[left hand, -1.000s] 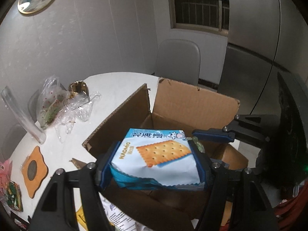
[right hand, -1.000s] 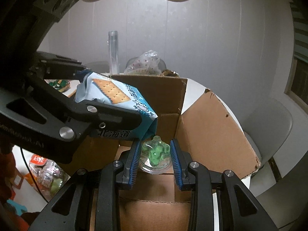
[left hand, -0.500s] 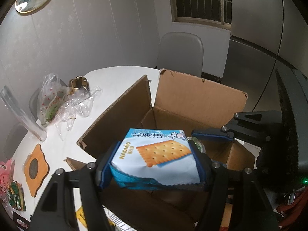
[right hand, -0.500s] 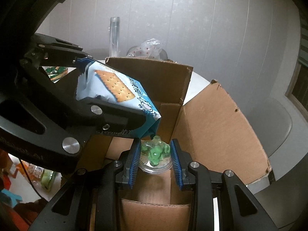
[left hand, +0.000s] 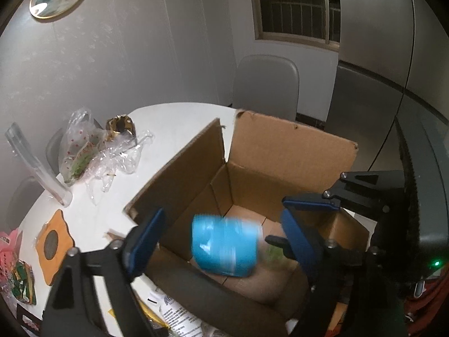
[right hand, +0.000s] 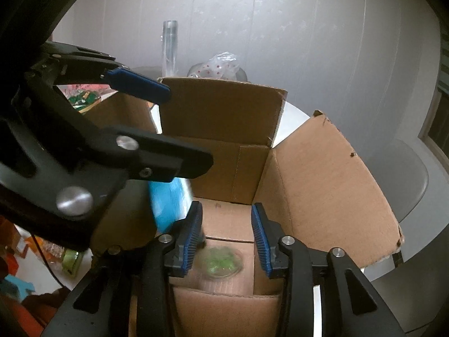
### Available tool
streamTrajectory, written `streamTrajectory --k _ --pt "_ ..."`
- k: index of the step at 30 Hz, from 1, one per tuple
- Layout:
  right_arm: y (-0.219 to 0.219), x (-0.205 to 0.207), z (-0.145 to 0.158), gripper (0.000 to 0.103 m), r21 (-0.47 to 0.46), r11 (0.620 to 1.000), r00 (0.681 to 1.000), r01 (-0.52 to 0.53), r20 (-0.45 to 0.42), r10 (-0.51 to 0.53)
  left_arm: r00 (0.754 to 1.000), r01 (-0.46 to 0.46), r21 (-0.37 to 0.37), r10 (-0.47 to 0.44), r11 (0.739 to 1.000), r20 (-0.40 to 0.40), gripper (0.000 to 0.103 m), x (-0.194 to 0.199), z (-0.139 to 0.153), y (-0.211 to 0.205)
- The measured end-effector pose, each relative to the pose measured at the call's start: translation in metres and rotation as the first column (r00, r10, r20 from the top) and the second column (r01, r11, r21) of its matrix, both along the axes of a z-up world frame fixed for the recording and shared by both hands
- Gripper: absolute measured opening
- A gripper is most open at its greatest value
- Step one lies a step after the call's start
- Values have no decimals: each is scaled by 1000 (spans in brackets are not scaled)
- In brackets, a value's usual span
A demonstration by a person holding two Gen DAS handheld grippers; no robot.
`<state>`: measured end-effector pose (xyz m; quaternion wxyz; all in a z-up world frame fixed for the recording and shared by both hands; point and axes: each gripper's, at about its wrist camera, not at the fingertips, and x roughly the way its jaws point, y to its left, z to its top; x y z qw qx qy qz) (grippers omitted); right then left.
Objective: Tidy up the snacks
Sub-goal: 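Open the left tool dropping the cracker pack while the right tool releases the gummy cup, then move both tools back over the snack pile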
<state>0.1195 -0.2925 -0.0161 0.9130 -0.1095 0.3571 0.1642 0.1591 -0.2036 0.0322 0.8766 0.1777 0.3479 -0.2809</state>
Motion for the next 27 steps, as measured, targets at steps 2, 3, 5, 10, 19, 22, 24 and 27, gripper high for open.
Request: streamTrajectory --k 2,3,5,10,19,22,24,27 --pt "-1 -1 3 37 14 1000 1000 1 6 -1 1000 -2 -6 2 1000 4 85 -3 3 2" --pt "-1 -2 4 38 17 1000 1000 3 11 -3 1000 -3 -12 3 1000 8 85 -6 5 4" --pt "-1 -3 8 38 22 1000 1000 9 20 -9 1000 -14 -31 15 999 18 87 -11 9 10" --pt "-3 -14 24 39 56 998 997 37 68 -41 998 -47 -85 50 995 40 87 -24 23 38" --pt "32 -64 71 39 119 991 975 -63 220 36 975 -172 -185 194 968 109 87 -67 41 135" --pt "58 -75 75 39 120 982 966 -142 231 112 956 -244 -206 272 947 114 87 -83 33 174" --pt "74 -83 74 39 120 975 961 -189 229 158 943 -289 -209 316 934 108 87 -93 22 194" --pt "101 -84 65 39 126 958 951 -256 208 226 924 -348 -209 372 914 91 87 -102 3 218"
